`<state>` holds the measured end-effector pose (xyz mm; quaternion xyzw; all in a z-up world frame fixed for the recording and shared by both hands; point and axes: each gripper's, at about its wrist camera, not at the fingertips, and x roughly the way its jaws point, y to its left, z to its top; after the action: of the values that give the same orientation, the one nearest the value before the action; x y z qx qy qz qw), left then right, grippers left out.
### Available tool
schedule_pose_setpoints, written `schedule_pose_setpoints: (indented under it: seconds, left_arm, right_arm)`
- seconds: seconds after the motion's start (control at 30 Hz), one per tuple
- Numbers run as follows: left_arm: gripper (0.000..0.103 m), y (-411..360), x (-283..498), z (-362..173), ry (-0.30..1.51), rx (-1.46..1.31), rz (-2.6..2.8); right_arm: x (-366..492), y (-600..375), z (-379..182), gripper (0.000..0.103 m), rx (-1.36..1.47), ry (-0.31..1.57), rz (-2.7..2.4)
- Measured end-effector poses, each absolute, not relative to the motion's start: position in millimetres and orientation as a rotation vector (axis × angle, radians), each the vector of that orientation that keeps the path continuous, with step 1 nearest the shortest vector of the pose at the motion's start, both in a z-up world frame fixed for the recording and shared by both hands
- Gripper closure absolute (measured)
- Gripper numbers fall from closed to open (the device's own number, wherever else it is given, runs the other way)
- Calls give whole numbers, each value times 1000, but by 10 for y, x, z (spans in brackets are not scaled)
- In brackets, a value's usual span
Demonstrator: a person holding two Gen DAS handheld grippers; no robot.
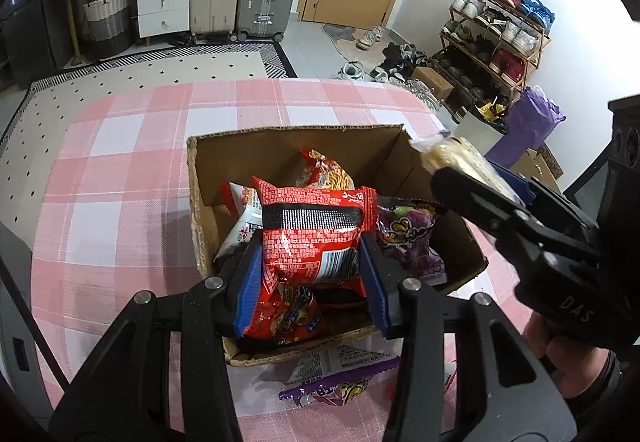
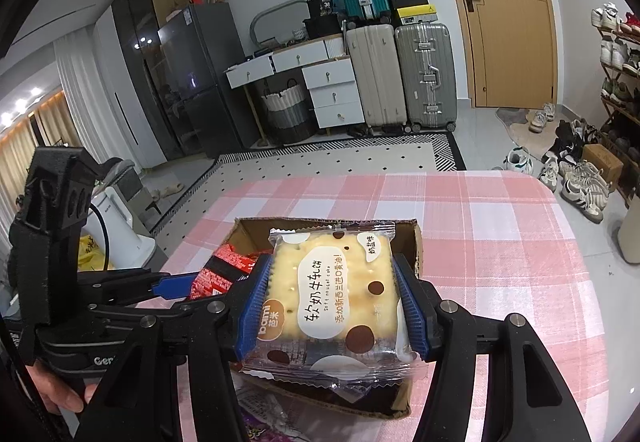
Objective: Organize snacks
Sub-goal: 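Lift both held packs and carry them over the cardboard box, then open the right gripper dropping the cake pack while the left drops the wafer pack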
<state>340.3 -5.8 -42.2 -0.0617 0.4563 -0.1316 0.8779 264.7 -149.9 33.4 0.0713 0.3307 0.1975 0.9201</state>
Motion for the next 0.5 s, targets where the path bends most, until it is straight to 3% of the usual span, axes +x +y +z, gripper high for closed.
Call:
schedule_pose_setpoints:
  seconds: [0.13, 0.2, 0.27, 0.37, 0.5]
  left_arm:
    - [60, -52, 3415, -440, 953, -138, -295]
    - [54, -49, 3433, -445, 960, -128, -284]
    - [44, -53, 3419, -433, 959, -125, -289]
    - [34, -71, 3357, -363, 932, -107, -296]
    - [33, -85, 3290, -272, 909, -92, -293]
  right_arm:
    - [2734, -1438, 259, 43, 142, 685, 409]
    - [2761, -1428, 240, 42, 144, 684, 409]
    - [2769, -1455, 230, 31, 152, 674, 393]
    - [2720, -1506, 249, 28, 167, 653, 401]
    - [2651, -1575, 299, 28, 176, 633, 391]
